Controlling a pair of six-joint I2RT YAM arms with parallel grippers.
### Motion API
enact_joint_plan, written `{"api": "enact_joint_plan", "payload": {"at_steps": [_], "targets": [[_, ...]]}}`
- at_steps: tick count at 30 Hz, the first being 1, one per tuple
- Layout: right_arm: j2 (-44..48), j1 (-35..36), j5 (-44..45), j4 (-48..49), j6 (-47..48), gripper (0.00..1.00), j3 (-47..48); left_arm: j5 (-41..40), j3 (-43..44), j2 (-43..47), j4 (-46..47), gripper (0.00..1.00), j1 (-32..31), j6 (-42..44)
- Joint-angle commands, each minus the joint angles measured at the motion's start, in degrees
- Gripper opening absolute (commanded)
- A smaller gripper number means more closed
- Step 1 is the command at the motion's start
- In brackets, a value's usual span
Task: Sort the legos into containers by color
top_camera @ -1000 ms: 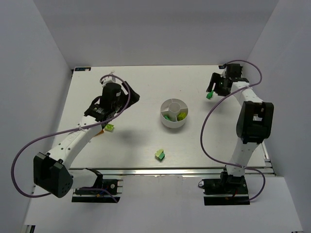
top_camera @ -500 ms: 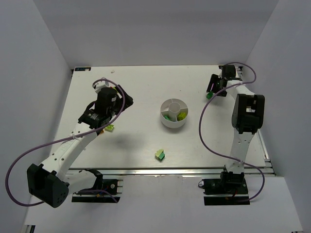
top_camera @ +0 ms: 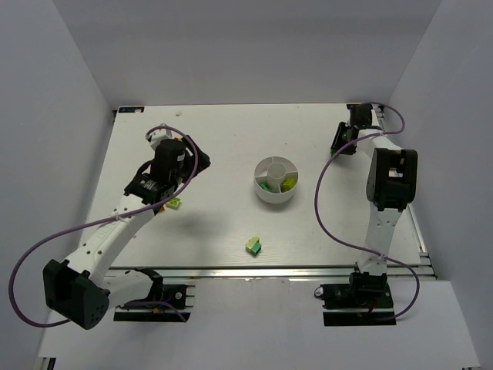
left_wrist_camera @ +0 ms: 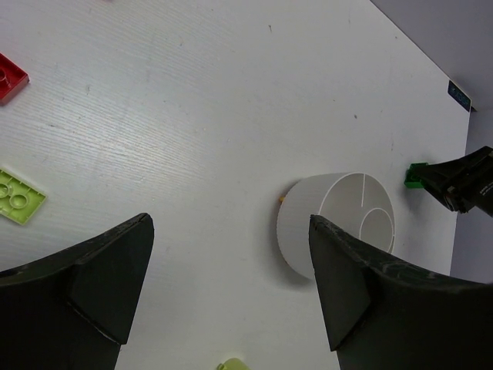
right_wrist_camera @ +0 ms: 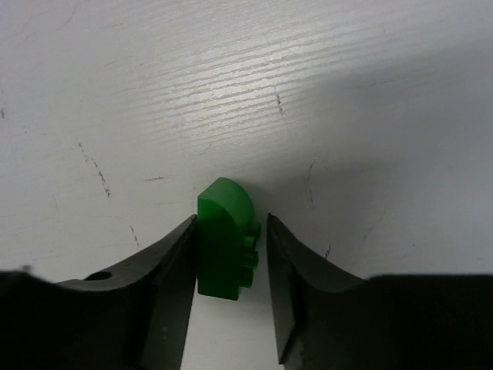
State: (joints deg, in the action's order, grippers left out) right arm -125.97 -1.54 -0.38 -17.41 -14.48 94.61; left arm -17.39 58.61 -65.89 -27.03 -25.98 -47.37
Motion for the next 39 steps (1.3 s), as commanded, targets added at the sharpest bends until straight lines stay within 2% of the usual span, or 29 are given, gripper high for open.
{"api": "enact_joint_plan", "payload": {"at_steps": [1,6,8,9,10,12,13,14,15,16,18,24,32,39], "targets": [[0.4,-0.3,-1.2,1.9,0.0,0.41,0.0,-1.0,0.0,0.4,-1.1,0.91,0.3,0.2],[3.3,-0.3,-4.5,1.4,1.9,0.19,-0.7,-1.6,-1.1,1.9,-1.3,0.91,0.3,-0.2],[7.7,-0.3,-10.9,1.2,5.3,0.1,-2.6,-2.2,-2.2,3.0,-1.1,0.91,0.3,-0.3],[11.3,-0.3,-18.0,1.1,8.2,0.05,-3.8,-2.4,-2.6,3.5,-0.8,0.91,0.3,-0.3],[14.1,-0.3,-24.6,0.7,14.2,0.0,-6.3,-2.6,-3.0,3.8,-0.4,0.92,0.4,-0.1],[23.4,0.0,-40.8,-1.3,26.0,0.0,-11.4,-2.8,-4.0,4.8,0.0,0.92,0.7,0.4],[28.3,1.1,-46.1,-3.1,33.9,0.0,-14.3,-3.1,-4.4,5.2,0.0,0.92,0.8,0.6],[34.2,6.0,-50.6,-10.1,47.7,0.0,-17.0,-3.3,-5.9,6.3,0.0,0.93,1.3,0.5],[36.5,10.5,-50.3,-14.7,52.1,0.0,-17.5,-3.3,-6.6,6.6,-0.1,0.93,1.5,0.4],[39.8,14.2,-48.5,-14.8,54.7,0.0,-19.4,-3.4,-6.8,6.8,-0.4,0.93,1.6,0.3],[43.9,23.7,-41.8,-9.8,52.1,0.0,-23.2,-3.4,-7.1,7.3,-0.7,0.93,1.9,0.1],[43.5,34.7,-28.0,-5.8,47.5,0.0,-23.9,-3.7,-7.7,8.8,-0.9,0.93,2.2,-0.3],[41.2,40.6,-12.1,1.8,41.4,0.02,-26.0,-3.8,-8.4,9.9,-0.8,0.93,2.2,-1.0],[40.3,42.4,-7.4,2.4,41.0,0.1,-27.5,-4.0,-8.6,10.1,-0.7,0.94,2.3,-1.0]]}}
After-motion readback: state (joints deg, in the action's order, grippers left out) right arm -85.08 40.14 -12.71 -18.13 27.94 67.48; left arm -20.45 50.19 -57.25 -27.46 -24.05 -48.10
